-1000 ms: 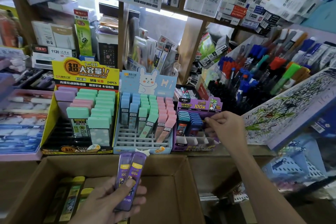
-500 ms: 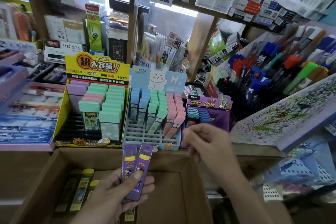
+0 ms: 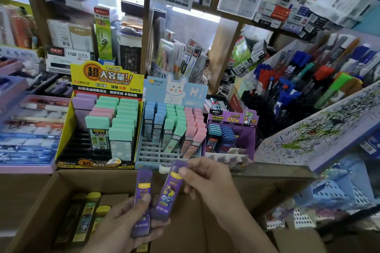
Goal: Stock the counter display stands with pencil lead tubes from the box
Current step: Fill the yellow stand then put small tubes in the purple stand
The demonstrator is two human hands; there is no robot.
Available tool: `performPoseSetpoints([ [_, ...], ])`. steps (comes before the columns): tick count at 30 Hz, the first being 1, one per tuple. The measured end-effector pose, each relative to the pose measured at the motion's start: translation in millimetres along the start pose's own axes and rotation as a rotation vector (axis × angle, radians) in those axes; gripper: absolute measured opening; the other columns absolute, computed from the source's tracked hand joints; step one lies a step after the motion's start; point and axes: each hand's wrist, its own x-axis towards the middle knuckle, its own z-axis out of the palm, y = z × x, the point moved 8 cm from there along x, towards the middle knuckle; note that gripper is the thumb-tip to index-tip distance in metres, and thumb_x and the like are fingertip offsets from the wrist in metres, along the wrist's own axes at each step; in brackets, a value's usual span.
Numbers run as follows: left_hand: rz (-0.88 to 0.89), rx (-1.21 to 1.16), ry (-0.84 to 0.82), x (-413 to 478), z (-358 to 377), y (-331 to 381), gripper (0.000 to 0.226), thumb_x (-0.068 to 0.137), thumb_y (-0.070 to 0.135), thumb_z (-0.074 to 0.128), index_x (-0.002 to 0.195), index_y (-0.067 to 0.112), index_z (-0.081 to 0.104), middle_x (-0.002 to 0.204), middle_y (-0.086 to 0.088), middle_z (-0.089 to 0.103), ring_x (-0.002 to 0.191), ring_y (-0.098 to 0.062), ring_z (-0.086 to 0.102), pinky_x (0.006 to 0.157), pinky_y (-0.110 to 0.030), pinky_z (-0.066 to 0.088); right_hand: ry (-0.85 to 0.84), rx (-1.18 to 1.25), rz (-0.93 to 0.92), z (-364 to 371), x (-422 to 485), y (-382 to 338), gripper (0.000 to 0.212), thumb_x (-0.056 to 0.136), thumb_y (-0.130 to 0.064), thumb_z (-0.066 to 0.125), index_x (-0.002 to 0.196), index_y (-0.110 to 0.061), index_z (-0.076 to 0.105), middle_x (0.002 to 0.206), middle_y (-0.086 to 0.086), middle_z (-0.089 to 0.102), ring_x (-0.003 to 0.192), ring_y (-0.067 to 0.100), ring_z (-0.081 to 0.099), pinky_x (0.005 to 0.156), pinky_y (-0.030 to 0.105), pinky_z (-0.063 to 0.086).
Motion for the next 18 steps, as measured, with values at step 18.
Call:
performPoseSetpoints([
  [18, 0.029, 0.067, 0.063, 9, -10, 8, 0.032, 0.094, 0.026, 0.060, 0.094, -0.002, 0.077, 0.093, -0.027, 0.076, 0.058, -0.028, 0.071, 0.061, -0.034, 0.047, 0.472, -0.242, -0.361, -177, 9, -84, 0.024, 0.095, 0.001, 0.067, 0.093, -0.021, 0.074, 0.083, 0.005, 0.078, 0.072, 0.022, 0.074, 0.069, 0.030, 0.065],
])
